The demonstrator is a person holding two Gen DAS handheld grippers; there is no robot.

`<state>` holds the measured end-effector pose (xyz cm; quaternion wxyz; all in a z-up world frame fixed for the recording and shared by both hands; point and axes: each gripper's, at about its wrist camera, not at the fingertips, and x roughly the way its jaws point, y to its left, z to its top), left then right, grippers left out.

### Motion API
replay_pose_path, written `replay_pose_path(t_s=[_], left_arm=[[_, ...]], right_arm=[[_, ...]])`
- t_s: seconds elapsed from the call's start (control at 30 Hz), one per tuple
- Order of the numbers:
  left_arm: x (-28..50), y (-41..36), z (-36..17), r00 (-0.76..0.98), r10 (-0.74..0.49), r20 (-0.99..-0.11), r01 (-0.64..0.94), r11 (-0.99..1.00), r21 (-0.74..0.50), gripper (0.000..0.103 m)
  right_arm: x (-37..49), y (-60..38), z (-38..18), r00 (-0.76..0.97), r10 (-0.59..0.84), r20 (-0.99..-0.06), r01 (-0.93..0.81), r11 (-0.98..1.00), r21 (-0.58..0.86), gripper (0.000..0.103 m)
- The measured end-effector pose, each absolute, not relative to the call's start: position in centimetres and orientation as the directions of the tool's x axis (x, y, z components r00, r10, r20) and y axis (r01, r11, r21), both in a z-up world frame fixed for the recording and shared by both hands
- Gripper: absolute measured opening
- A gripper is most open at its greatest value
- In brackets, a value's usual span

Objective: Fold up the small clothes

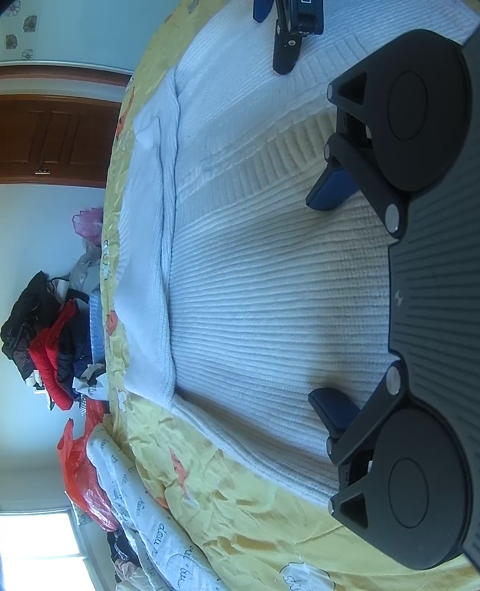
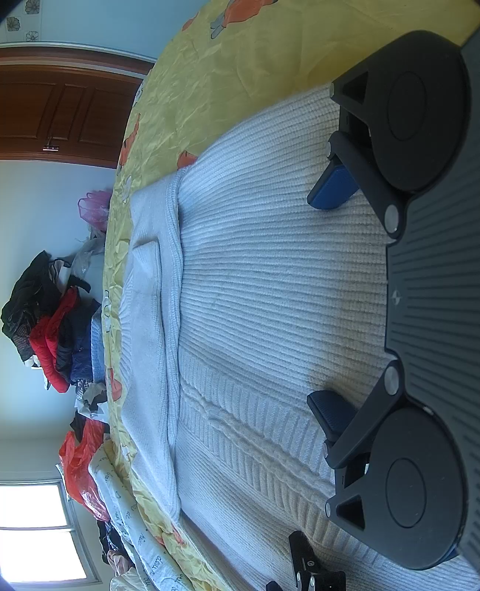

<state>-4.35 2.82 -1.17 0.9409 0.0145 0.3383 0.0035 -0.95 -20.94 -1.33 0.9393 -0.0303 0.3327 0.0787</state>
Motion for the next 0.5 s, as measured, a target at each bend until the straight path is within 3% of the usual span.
replay_pose_path(t_s=[0.5], left_arm=[[-4.3, 2.9, -1.2, 0.771, 0.015, -0.637, 0.004, 1.0, 0.028, 0.103]], right_arm=[[-3.2, -21.0, -1.6, 0.78, 0.115, -0.615, -0.16, 0.987, -0.019, 0.102]])
